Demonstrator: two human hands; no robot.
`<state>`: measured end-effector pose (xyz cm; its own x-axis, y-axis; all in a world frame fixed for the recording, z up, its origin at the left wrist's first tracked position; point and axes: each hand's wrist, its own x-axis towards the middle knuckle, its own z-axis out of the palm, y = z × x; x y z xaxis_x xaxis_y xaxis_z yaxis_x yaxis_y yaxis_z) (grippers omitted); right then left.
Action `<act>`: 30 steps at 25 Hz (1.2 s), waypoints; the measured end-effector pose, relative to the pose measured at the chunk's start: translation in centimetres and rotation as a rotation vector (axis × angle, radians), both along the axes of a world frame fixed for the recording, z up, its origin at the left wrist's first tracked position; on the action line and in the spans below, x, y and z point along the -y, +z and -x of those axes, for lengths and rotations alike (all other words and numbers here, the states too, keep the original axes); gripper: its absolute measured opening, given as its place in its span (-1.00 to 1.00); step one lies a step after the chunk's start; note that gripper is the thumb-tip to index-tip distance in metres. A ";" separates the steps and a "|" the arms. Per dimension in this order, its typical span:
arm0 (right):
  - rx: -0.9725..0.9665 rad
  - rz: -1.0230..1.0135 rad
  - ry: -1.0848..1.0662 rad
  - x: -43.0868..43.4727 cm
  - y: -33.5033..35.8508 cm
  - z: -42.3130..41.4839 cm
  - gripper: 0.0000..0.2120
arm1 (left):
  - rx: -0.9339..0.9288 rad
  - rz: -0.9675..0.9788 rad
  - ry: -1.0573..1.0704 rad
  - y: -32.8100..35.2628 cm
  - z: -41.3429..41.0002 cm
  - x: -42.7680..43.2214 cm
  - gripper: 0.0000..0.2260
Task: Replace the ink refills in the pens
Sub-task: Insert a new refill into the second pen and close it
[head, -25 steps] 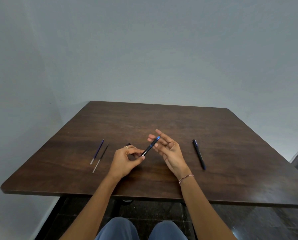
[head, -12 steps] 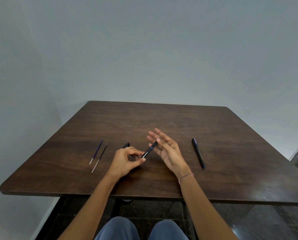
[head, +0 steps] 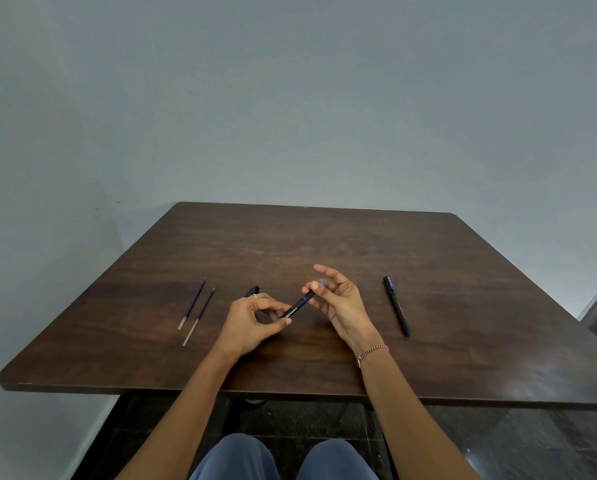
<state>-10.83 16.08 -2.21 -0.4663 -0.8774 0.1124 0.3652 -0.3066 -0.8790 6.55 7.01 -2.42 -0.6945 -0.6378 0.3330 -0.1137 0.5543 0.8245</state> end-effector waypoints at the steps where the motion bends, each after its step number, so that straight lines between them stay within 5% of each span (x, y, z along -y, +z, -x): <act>1: 0.024 0.013 0.022 0.0 0.1 -0.1 -0.51 | -0.001 -0.001 0.005 0.0 0.0 0.0 -0.72; 8: 0.149 0.112 0.216 0.1 0.2 0.4 -0.55 | -0.031 -0.025 0.062 0.3 0.0 -0.1 -0.75; 18: 0.007 -0.051 0.013 0.2 0.1 0.1 -0.40 | -0.024 0.008 0.023 0.3 0.0 -0.2 -0.76; 30: 0.031 -0.041 0.066 0.4 -0.2 0.0 -0.83 | -0.039 -0.022 0.040 0.3 -0.1 -0.2 -0.76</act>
